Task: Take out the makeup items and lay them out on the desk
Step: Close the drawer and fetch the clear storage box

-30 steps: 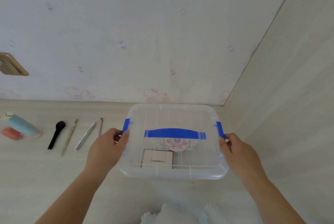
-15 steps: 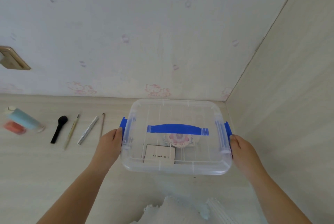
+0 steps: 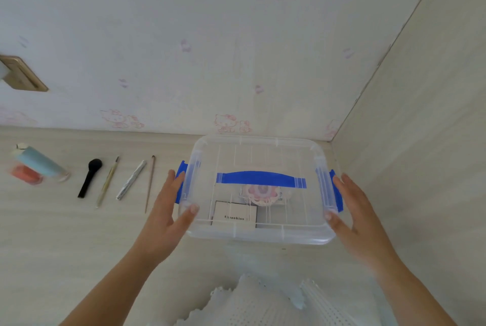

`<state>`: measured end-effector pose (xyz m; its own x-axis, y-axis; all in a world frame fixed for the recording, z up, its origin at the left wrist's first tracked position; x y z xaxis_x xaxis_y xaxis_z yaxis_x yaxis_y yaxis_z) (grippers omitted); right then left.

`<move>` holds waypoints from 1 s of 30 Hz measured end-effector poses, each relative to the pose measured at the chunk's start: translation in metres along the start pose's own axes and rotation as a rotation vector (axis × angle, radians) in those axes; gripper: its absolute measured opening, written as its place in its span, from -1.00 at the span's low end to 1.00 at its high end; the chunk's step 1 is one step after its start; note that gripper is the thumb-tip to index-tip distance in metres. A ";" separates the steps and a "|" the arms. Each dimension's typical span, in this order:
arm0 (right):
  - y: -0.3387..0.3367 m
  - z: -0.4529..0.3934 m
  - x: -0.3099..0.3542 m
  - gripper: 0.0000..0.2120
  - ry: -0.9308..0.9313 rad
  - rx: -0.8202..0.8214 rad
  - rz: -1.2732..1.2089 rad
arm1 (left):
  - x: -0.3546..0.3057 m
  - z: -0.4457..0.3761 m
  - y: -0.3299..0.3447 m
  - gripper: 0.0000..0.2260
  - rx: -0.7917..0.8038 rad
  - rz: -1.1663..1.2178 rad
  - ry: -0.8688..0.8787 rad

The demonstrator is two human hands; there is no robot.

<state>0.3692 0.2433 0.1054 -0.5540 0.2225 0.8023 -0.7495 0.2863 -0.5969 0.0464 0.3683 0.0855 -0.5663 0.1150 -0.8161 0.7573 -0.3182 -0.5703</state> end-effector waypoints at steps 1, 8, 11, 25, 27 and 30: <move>0.004 0.005 0.001 -0.24 -0.039 0.034 0.080 | 0.000 0.003 0.002 -0.22 0.021 -0.105 0.054; 0.027 0.021 -0.006 -0.13 -0.032 0.180 0.339 | -0.014 0.016 0.003 -0.09 0.038 -0.330 0.179; 0.025 0.021 0.001 -0.17 -0.018 0.144 0.265 | -0.020 0.017 0.001 -0.12 0.050 -0.277 0.145; -0.016 -0.046 0.043 -0.27 0.146 -0.056 -0.279 | -0.066 -0.057 -0.047 -0.16 -0.143 0.096 0.111; -0.021 -0.065 0.039 -0.28 0.175 -0.098 -0.333 | -0.071 -0.075 -0.048 -0.19 -0.138 0.113 0.101; -0.023 -0.088 0.040 -0.20 0.185 -0.097 -0.312 | -0.078 -0.094 -0.041 -0.41 -0.101 0.090 0.094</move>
<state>0.3959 0.3273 0.1508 -0.2229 0.2727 0.9359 -0.8292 0.4518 -0.3291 0.0901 0.4607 0.1639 -0.4651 0.1796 -0.8669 0.8352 -0.2355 -0.4969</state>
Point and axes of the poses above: each hand's wrist, its own z-axis away from the middle knuckle, its own y-axis out of the palm, x = y × z, the point moved 10 cm from there along -z, towards the middle knuckle, and after that the axes turned 6 degrees about -z, right-handed, at the moved point
